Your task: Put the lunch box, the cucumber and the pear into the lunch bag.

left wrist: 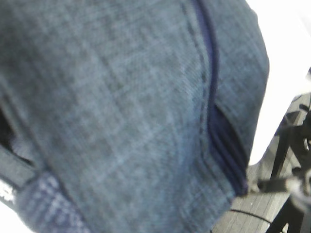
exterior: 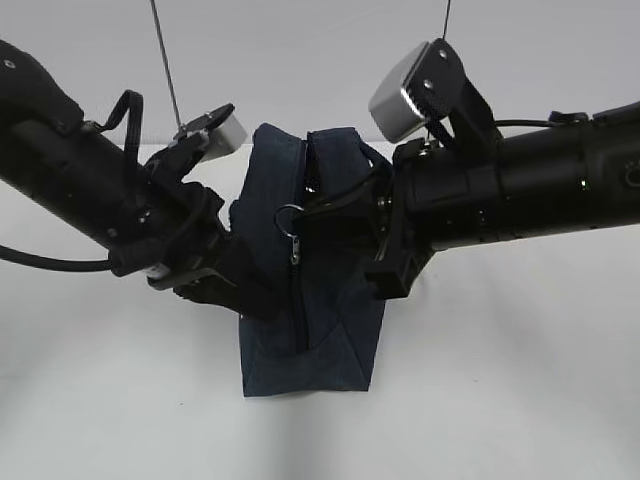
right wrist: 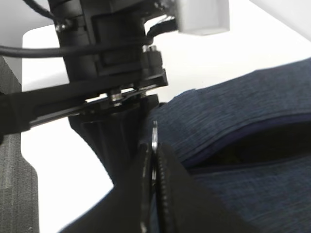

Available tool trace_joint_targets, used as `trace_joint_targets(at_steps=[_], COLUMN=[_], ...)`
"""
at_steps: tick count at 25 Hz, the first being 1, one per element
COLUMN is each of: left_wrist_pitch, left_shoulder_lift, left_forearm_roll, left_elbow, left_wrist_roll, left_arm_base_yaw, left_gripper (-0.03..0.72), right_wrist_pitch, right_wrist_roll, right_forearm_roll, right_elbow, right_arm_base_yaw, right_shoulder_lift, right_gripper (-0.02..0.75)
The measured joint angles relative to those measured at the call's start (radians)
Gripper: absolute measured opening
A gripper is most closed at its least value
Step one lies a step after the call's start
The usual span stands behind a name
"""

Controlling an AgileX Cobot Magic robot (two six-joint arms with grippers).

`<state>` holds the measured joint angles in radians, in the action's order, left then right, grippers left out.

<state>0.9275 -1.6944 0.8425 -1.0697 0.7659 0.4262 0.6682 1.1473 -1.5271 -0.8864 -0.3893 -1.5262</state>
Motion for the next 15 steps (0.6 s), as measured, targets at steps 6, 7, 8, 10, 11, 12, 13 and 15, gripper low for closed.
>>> trace_joint_targets(at_steps=[6, 7, 8, 10, 11, 12, 13, 15], left_wrist_pitch=[0.023, 0.025, 0.027, 0.032, 0.036, 0.039, 0.045, 0.052], left_shoulder_lift=[0.0, 0.0, 0.0, 0.0, 0.0, 0.0, 0.0, 0.0], left_forearm_roll=[-0.046, -0.049, -0.052, -0.057, -0.059, -0.06, -0.065, -0.071], left_elbow=[-0.001, -0.001, -0.001, -0.001, -0.001, -0.001, -0.001, -0.002], left_wrist_roll=[-0.026, -0.031, -0.035, -0.035, -0.036, -0.037, -0.038, -0.045], left_arm_base_yaw=[0.0, 0.0, 0.0, 0.0, 0.0, 0.0, 0.0, 0.0], left_gripper=[0.017, 0.017, 0.017, 0.015, 0.015, 0.015, 0.015, 0.015], right_wrist_pitch=[-0.026, -0.031, -0.038, -0.045, -0.048, -0.053, -0.055, -0.058], right_wrist_roll=[-0.027, -0.031, -0.036, -0.045, -0.047, -0.047, -0.049, -0.056], right_forearm_roll=[0.0, 0.0, 0.0, 0.0, 0.0, 0.0, 0.0, 0.0], right_elbow=[-0.029, -0.036, -0.04, -0.046, -0.05, -0.052, -0.054, -0.054], right_arm_base_yaw=[0.0, 0.0, 0.0, 0.0, 0.0, 0.0, 0.0, 0.0], right_shoulder_lift=[0.0, 0.0, 0.0, 0.0, 0.0, 0.0, 0.0, 0.0], right_gripper=[0.0, 0.0, 0.0, 0.0, 0.0, 0.0, 0.0, 0.0])
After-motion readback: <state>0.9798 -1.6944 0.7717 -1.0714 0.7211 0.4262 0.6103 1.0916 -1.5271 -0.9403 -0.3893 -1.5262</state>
